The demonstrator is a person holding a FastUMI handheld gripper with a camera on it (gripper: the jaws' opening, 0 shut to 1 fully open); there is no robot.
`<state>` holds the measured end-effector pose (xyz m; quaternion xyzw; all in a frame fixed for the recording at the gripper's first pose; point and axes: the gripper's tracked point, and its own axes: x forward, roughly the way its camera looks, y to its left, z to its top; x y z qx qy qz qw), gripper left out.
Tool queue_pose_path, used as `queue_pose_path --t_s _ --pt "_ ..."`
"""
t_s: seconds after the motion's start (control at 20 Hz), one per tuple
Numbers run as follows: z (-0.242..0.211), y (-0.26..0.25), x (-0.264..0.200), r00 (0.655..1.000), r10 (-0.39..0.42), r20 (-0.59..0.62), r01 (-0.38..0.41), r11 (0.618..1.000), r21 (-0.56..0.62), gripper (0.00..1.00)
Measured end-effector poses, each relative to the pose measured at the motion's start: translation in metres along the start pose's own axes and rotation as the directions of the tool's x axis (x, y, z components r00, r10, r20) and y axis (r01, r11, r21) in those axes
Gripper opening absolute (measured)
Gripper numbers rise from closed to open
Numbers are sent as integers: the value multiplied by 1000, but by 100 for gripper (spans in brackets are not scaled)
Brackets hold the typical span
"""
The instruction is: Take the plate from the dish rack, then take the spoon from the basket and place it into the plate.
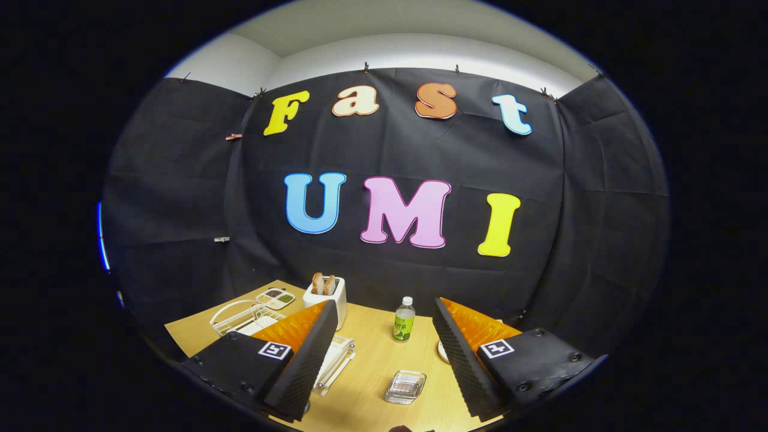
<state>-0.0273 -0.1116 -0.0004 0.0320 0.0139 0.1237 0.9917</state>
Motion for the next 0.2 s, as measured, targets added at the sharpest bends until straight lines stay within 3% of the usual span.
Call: queue_pose_path --t_s 0.2 --pt "-7 -3 -2 1000 18 -6 -18 1000 -7 98"
